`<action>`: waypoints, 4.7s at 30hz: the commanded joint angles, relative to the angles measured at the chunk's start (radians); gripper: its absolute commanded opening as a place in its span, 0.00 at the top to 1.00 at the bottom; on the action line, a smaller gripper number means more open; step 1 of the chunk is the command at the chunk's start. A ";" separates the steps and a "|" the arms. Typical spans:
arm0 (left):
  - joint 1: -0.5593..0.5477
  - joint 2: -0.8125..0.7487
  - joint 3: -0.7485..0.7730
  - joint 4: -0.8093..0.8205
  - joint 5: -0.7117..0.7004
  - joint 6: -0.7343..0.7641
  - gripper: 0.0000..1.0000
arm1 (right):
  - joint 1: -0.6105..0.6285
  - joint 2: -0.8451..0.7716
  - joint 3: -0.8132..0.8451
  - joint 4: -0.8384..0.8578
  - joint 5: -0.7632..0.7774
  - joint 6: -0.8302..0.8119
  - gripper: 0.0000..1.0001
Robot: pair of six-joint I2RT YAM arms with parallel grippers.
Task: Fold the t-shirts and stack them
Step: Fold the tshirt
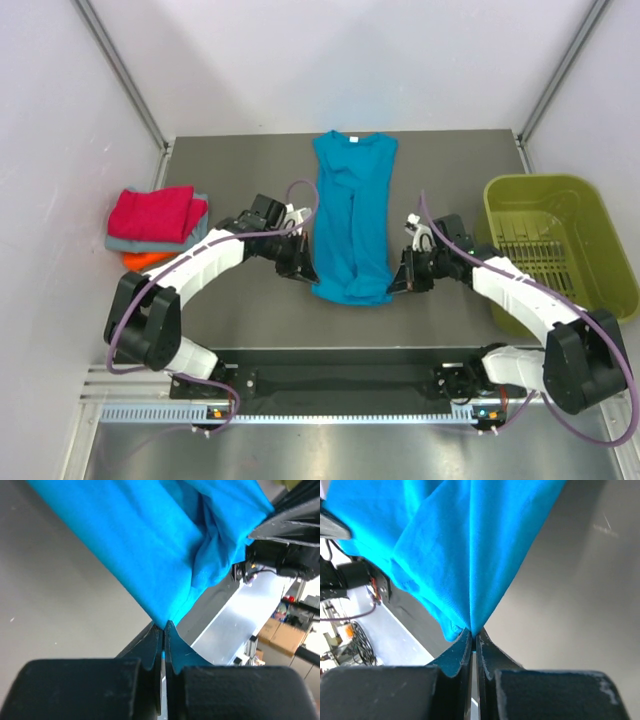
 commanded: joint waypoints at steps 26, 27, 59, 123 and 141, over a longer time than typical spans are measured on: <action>0.123 0.444 0.673 -0.221 0.120 0.162 1.00 | -0.118 0.303 0.502 -0.032 0.037 -0.164 1.00; 0.139 0.473 0.748 -0.233 0.117 0.165 1.00 | -0.122 0.327 0.532 -0.030 0.040 -0.165 1.00; 0.229 1.069 1.393 -0.004 0.085 0.044 0.66 | -0.185 0.938 1.095 0.050 0.100 -0.204 0.72; 0.197 0.909 0.813 -0.208 0.239 0.029 0.69 | -0.163 0.834 0.598 0.137 -0.063 -0.007 0.67; 0.200 0.684 0.779 -0.315 0.290 0.145 1.00 | -0.189 0.536 0.562 0.010 -0.074 -0.081 1.00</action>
